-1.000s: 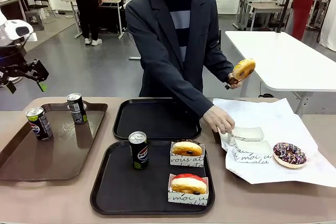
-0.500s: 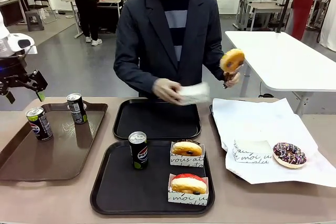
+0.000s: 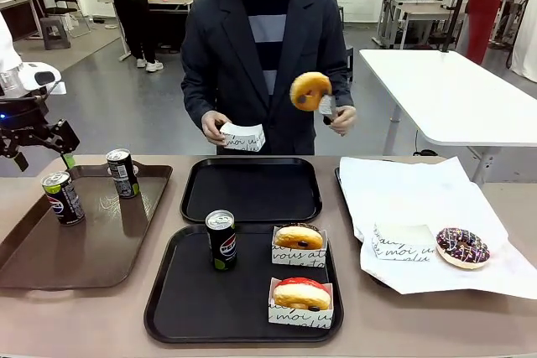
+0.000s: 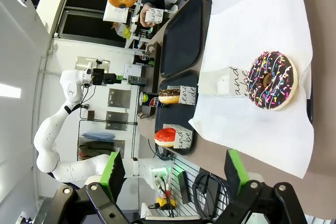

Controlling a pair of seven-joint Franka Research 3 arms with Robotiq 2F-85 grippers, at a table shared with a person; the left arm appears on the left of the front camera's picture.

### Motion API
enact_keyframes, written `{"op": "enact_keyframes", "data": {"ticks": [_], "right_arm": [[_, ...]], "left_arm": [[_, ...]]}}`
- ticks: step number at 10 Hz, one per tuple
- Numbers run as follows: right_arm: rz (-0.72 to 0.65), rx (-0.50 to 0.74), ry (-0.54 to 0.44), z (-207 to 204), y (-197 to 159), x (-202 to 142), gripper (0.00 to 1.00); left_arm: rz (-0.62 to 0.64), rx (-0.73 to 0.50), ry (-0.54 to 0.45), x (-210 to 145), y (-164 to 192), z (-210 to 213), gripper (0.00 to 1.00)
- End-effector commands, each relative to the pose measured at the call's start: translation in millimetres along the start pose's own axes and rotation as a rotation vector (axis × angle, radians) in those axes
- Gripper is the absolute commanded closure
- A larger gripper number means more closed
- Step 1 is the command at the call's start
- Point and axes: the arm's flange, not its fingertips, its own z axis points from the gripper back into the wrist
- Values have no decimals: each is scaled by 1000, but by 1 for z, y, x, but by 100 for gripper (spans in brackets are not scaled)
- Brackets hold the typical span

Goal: Set up donuts and drinks on trays.
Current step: Pick up one Pepsi coke from the Handle tray and place it on the Flat Tray without a Pepsi coke.

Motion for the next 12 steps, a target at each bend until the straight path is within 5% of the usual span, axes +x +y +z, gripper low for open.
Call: {"op": "enact_keyframes", "data": {"ticks": [1,12], "right_arm": [[18,21,-12,-1,-1,1,0],[18,21,-12,-1,-1,1,0]], "left_arm": [[-16,-2,15,5,2,-10,0],[-37,-16,58,24,13,-60,0]]}}
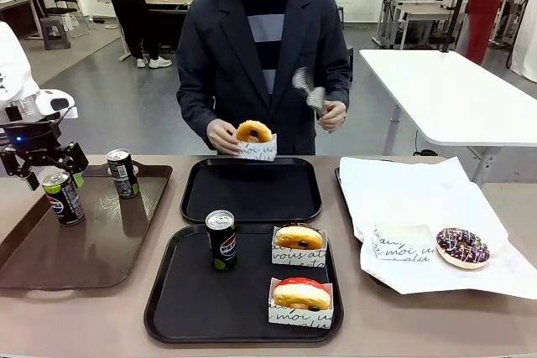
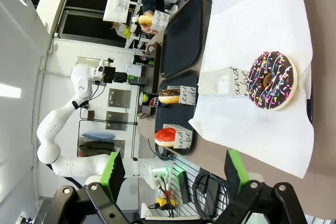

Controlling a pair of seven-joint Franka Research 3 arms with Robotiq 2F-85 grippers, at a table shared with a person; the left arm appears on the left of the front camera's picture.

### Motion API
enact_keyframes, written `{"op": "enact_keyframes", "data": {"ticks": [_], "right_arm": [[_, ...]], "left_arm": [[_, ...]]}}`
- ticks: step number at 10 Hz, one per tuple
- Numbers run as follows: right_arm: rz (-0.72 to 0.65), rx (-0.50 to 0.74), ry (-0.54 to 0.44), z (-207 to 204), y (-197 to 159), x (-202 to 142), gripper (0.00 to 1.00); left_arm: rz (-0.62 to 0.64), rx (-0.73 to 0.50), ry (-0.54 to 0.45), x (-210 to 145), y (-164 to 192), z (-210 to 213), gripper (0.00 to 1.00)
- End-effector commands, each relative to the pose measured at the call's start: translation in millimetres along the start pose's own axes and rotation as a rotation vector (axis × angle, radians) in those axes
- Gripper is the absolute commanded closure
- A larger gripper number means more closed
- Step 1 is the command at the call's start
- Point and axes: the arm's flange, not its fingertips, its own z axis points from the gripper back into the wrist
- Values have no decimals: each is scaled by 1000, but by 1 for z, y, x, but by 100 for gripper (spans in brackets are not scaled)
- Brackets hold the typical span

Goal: Set up donuts and drinks on trays.
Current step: Pick up one Pepsi coke from the Handle tray and place it on the Flat Tray without a Pepsi coke.

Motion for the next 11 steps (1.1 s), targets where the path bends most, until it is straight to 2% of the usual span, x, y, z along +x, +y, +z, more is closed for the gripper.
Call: {"op": "enact_keyframes", "data": {"ticks": [1,4,5,6,7,8,10,11], "right_arm": [[18,20,-12,-1,-1,1,0],[18,20,-12,-1,-1,1,0],[18,20,-12,-1,-1,1,0],[18,20,-12,-1,-1,1,0],[18,20,-12,-1,-1,1,0],[18,20,-12,-1,-1,1,0],[18,20,-12,-1,-1,1,0],[18,20,-12,-1,-1,1,0]], "left_arm": [[-38,-14,6,5,5,-3,0],[-42,-8,10,5,4,-5,0],[-60,-14,16,4,4,-5,3],[-65,-17,21,3,3,-6,56],[-58,-17,29,3,3,-6,60],[-49,-11,36,4,4,-6,100],[-27,0,47,4,4,-6,100],[-24,3,51,4,4,-6,79]]}}
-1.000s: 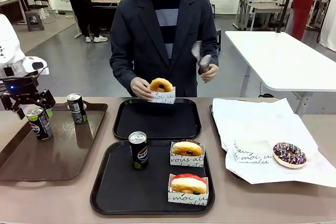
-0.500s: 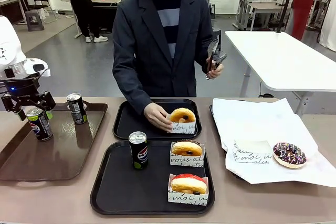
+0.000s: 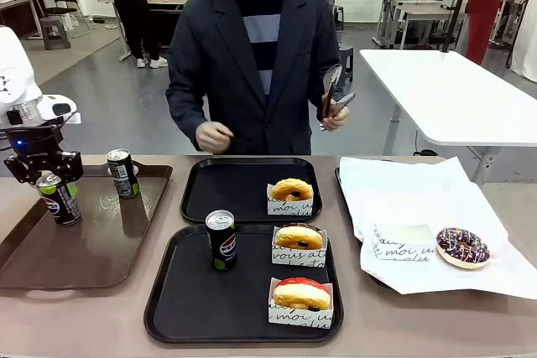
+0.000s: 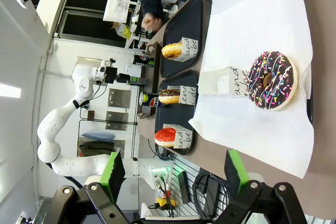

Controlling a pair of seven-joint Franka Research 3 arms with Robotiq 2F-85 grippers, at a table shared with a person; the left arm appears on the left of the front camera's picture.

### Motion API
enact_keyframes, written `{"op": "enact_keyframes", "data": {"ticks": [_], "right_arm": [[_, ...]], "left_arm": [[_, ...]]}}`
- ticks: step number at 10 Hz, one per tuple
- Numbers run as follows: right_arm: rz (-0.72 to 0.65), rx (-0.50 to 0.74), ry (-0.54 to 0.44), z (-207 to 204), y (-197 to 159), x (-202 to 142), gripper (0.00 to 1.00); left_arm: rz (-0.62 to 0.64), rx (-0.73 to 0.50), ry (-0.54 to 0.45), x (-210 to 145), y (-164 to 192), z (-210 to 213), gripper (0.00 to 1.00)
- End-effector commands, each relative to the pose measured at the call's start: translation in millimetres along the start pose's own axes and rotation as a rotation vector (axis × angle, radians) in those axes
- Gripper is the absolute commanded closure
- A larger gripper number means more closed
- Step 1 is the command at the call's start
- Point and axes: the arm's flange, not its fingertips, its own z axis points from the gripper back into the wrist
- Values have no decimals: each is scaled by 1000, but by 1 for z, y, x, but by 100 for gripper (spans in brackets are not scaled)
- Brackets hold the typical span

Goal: Set up donuts and drinks on trays.
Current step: Pick up one Pepsi coke from the Handle tray and place it on the Flat Tray without a Pepsi coke.

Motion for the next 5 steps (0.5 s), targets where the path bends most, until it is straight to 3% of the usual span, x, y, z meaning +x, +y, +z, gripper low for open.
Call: {"op": "enact_keyframes", "data": {"ticks": [1,2,5], "right_arm": [[18,20,-12,-1,-1,1,0],[18,20,-12,-1,-1,1,0],[18,20,-12,-1,-1,1,0]], "left_arm": [[13,5,19,4,4,2,89],[14,5,16,3,4,5,100],[1,27,4,-20,-11,77,100]]}}
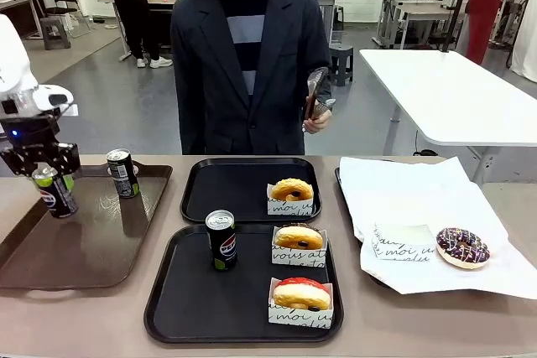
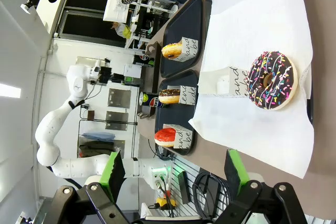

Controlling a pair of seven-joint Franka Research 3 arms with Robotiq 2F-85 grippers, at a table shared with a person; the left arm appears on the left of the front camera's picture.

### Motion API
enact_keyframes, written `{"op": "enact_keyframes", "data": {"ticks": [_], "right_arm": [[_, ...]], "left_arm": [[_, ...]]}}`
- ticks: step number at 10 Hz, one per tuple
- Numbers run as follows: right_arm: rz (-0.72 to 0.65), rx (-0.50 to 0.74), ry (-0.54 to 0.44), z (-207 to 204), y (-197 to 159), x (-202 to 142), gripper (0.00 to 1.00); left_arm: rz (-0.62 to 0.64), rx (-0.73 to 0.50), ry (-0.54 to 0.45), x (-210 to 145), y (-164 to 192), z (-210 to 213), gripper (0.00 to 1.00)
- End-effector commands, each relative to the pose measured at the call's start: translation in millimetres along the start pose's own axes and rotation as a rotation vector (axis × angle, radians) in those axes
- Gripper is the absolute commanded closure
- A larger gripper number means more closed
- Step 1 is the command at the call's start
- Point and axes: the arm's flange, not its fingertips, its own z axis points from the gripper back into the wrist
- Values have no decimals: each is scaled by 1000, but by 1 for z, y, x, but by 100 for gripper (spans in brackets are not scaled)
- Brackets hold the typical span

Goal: Set up donuts and drinks on trays.
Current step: Pick up one Pepsi coke from the Handle tray and place it on the Flat Tray without a Pepsi coke.

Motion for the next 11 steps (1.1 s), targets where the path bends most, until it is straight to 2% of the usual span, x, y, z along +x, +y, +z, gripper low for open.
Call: {"op": "enact_keyframes", "data": {"ticks": [1,3,5,6,9,10,11], "right_arm": [[18,20,-12,-1,-1,1,0],[18,20,-12,-1,-1,1,0],[18,20,-12,-1,-1,1,0],[18,20,-12,-1,-1,1,0],[18,20,-12,-1,-1,1,0],[18,20,-12,-1,-1,1,0],[18,20,-12,-1,-1,1,0]], "left_arm": [[9,48,-6,-29,-14,70,100],[-17,15,-97,-58,-24,121,100],[17,33,-102,-65,-19,129,100],[-29,11,-88,-63,-23,131,100],[-29,11,-88,-63,-23,131,100],[-23,12,-82,-65,-22,131,42],[-75,-19,-127,-62,-33,130,42]]}}
